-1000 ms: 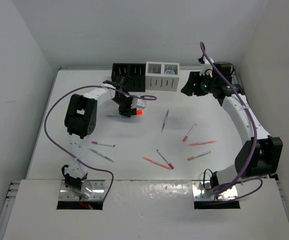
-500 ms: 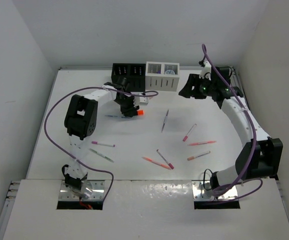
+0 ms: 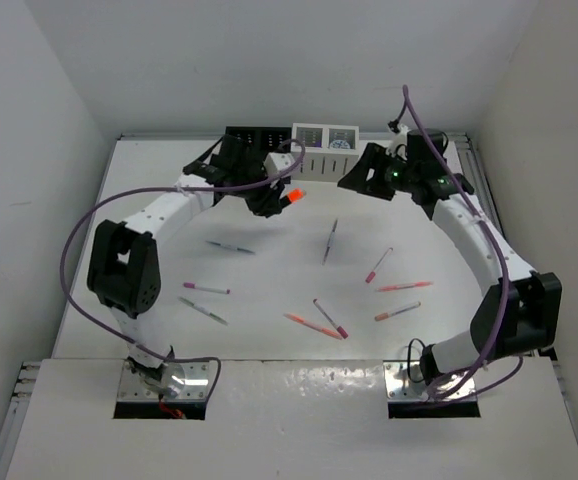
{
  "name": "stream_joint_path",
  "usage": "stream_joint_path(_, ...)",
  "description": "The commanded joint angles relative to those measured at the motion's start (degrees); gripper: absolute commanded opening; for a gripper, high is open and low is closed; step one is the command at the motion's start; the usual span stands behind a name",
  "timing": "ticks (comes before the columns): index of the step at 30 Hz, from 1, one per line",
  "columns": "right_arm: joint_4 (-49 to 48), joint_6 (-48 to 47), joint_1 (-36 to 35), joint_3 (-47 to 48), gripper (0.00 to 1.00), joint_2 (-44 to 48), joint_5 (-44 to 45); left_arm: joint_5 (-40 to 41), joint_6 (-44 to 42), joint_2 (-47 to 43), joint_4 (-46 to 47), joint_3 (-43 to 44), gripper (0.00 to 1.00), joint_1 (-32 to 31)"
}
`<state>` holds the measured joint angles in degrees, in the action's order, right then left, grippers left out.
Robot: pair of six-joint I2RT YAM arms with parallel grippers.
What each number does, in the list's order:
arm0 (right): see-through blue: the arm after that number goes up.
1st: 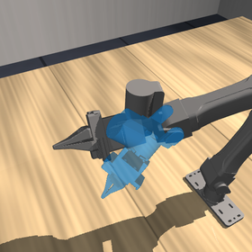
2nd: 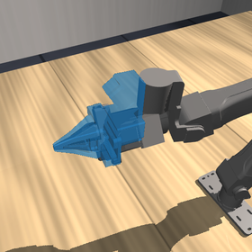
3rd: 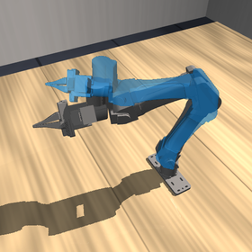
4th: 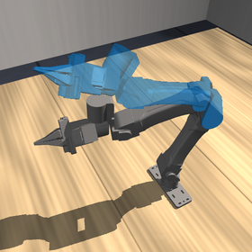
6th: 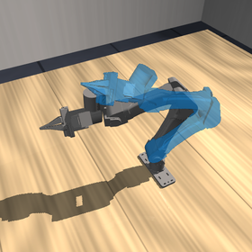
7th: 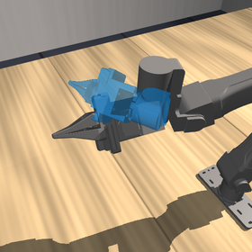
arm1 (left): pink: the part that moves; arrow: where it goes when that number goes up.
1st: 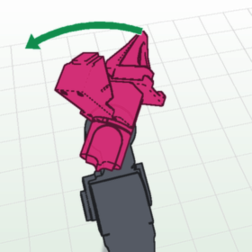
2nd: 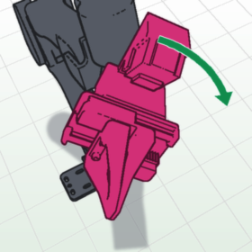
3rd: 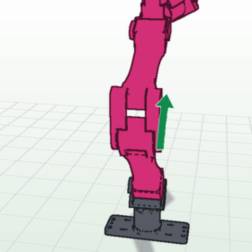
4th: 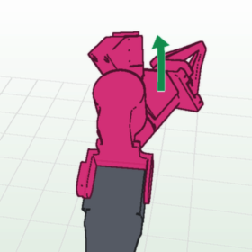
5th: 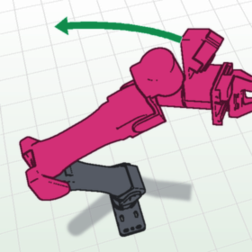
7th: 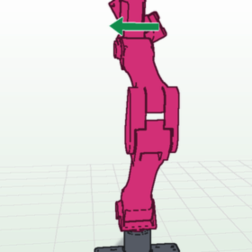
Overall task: Sort the stationery into containers
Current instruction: Pick up the pen from the center of the board, then place the pen in the storage box.
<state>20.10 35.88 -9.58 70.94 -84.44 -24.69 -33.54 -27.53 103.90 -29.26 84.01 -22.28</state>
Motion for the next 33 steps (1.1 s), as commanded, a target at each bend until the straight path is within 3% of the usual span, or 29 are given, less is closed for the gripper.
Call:
stream_joint_path(1, -3.5, 2.2, -3.3, 1.8, 0.63, -0.7, -2.0, -2.4, 9.8, -4.8, 4.2, 0.5, 0.08, -1.6)
stream_joint_path(9, -5.8, 4.6, -9.9, 5.6, 0.65, -4.1, -2.5, 1.0, 13.4, -10.8, 4.5, 0.8, 0.06, -7.0)
stream_joint_path(18, -6.9, 9.6, -10.1, 6.9, 0.63, -6.8, -4.1, 3.1, 12.8, -14.4, 4.9, -0.8, 0.05, -8.6)
stream_joint_path(26, -10.5, 14.6, -10.1, 4.1, 0.40, -6.7, -9.4, 2.8, 13.2, -14.2, 5.8, -0.9, 0.04, -8.6)
stream_joint_path(30, -10.4, 14.7, -10.1, 4.9, 0.23, -7.1, -9.7, 3.2, 13.4, -13.9, 6.1, -0.9, 0.04, -8.6)
stream_joint_path(33, -10.3, 15.0, -10.2, 4.8, 0.23, -7.6, -10.4, 3.6, 13.6, -13.9, 6.4, -1.0, 0.05, -8.6)
